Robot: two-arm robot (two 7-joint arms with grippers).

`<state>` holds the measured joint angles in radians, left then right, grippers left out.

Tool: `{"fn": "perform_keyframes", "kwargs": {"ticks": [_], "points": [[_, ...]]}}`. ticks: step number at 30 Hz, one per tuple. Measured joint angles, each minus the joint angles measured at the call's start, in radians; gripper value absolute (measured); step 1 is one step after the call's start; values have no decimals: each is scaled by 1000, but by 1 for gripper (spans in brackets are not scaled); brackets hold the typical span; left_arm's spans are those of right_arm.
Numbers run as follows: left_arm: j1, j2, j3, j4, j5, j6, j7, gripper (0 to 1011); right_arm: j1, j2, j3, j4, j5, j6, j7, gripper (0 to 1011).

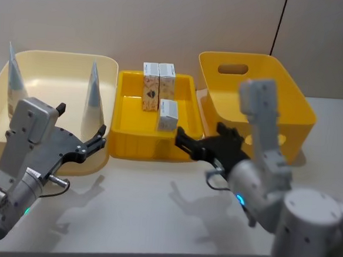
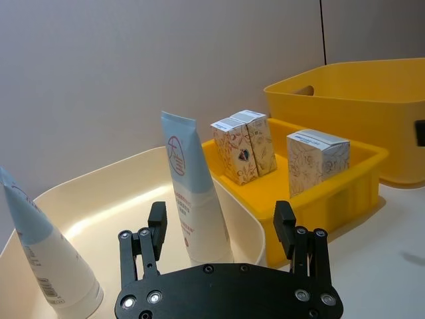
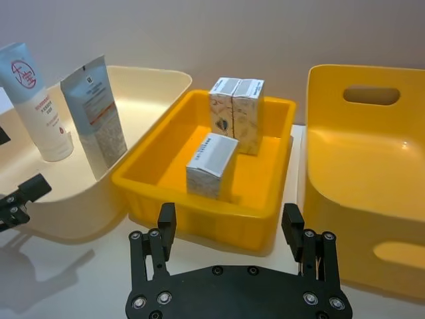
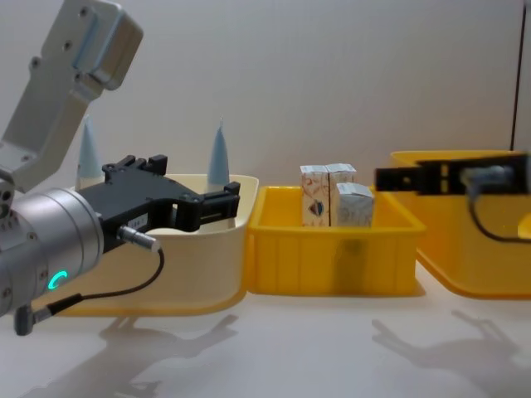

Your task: Bimanual collaborative sorting of washing and personal care products

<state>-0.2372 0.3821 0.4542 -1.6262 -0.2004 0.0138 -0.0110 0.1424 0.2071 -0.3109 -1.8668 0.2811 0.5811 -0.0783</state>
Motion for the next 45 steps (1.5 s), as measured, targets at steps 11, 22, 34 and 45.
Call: {"fn": "perform_keyframes", "kwargs": {"ticks": [11, 22, 34, 45], "points": [[0, 0, 0, 0, 0, 0, 0, 1002, 194, -123, -84, 103, -62, 234, -103, 998], [0, 0, 0, 0, 0, 0, 0, 1002, 319, -197, -119, 223, -115, 330, -171, 998], [0, 0, 0, 0, 0, 0, 0, 1003, 382, -246, -120, 314, -135, 401, -202, 998], [0, 0, 0, 0, 0, 0, 0, 1003, 403, -289, -90, 379, -140, 417, -228, 998]]}}
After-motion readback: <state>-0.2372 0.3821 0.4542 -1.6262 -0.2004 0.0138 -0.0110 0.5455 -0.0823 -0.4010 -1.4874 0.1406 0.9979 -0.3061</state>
